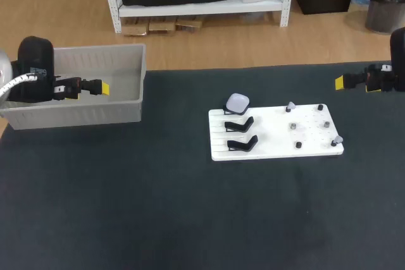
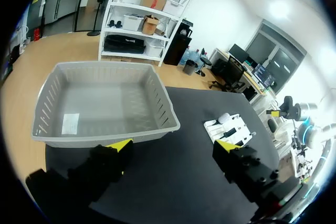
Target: Pick up each earbud case from the left stands, insert the matching earbuds, close the lid, and place the case in the box.
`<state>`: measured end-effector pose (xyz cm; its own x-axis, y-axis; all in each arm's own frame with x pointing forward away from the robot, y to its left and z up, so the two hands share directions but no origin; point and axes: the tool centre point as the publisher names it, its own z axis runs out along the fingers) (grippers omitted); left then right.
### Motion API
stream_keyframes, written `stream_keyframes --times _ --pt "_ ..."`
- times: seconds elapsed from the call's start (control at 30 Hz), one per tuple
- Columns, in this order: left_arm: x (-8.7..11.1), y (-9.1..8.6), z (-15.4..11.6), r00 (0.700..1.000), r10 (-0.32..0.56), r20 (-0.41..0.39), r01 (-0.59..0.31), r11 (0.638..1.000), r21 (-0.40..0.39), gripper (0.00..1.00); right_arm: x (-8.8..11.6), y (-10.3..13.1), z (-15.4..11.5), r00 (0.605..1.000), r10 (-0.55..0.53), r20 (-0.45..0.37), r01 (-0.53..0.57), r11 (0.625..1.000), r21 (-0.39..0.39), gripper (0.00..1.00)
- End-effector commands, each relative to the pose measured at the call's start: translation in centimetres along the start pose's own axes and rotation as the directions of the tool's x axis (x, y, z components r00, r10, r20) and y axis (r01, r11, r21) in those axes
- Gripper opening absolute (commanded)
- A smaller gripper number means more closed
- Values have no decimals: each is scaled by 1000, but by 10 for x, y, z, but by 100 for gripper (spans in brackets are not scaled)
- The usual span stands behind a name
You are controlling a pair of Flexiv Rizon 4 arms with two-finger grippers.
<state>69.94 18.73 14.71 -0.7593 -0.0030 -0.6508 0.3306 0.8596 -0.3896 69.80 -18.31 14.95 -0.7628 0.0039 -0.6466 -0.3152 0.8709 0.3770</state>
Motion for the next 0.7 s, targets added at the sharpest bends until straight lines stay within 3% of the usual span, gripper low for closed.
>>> stream_keyframes --times 0.03,0.13,0.17,0.2,0.23,0.27,0.3,0.33,0.37,0.4,0.43,0.47,0.5,0.57,0.63,0.7 --pt "-2 -3 0 1000 -3 -11 3 1000 -14 100 0 -1 0 1000 -1 -1 1 1000 -2 100" --pt "-2 -3 0 1000 -3 -11 3 1000 -14 100 0 -1 0 1000 -1 -1 1 1000 -2 100" --pt "-5 -8 2 994 108 18 -109 993 34 100 0 -1 0 1000 -1 -1 1 1000 -2 100" --pt "-9 -12 2 976 194 99 -204 973 107 100 0 -1 0 1000 -1 -1 1 1000 -2 100" --pt "-14 -19 1 933 309 186 -340 926 163 100 0 -1 0 1000 -1 -1 1 1000 -2 100" --pt "-18 -22 2 905 354 236 -407 881 239 100 0 -1 0 1000 -1 -1 1 1000 -2 100" --pt "-21 -28 4 837 465 289 -540 787 298 100 0 -1 0 1000 -1 -1 1 1000 -2 100" --pt "-23 -34 4 768 529 361 -632 718 293 100 0 -1 0 1000 -1 -1 1 1000 -2 100" --pt "-25 -39 5 695 600 396 -718 612 332 100 0 -1 0 1000 -1 -1 1 1000 -2 100" --pt "-23 -44 5 612 607 507 -790 502 351 100 0 -1 0 1000 -1 -1 1 1000 -2 100" --pt "-26 -45 6 592 598 541 -806 438 398 100 0 -1 0 1000 -1 -1 1 1000 -2 100" --pt "-26 -49 9 528 638 561 -848 355 394 100 0 -1 0 1000 -1 -1 1 1000 -2 100" --pt "-27 -52 12 503 652 567 -861 318 398 100 0 -1 0 1000 -1 -1 1 1000 -2 100" --pt "-28 -59 17 444 649 617 -882 195 429 100 0 -1 0 1000 -1 -1 1 1000 -2 100" --pt "-29 -69 21 413 664 623 -887 138 441 100 0 -1 0 1000 -1 -1 1 1000 -2 100" --pt "-30 -75 23 411 675 613 -888 142 438 100 0 -1 0 1000 -1 -1 1 1000 -2 100"
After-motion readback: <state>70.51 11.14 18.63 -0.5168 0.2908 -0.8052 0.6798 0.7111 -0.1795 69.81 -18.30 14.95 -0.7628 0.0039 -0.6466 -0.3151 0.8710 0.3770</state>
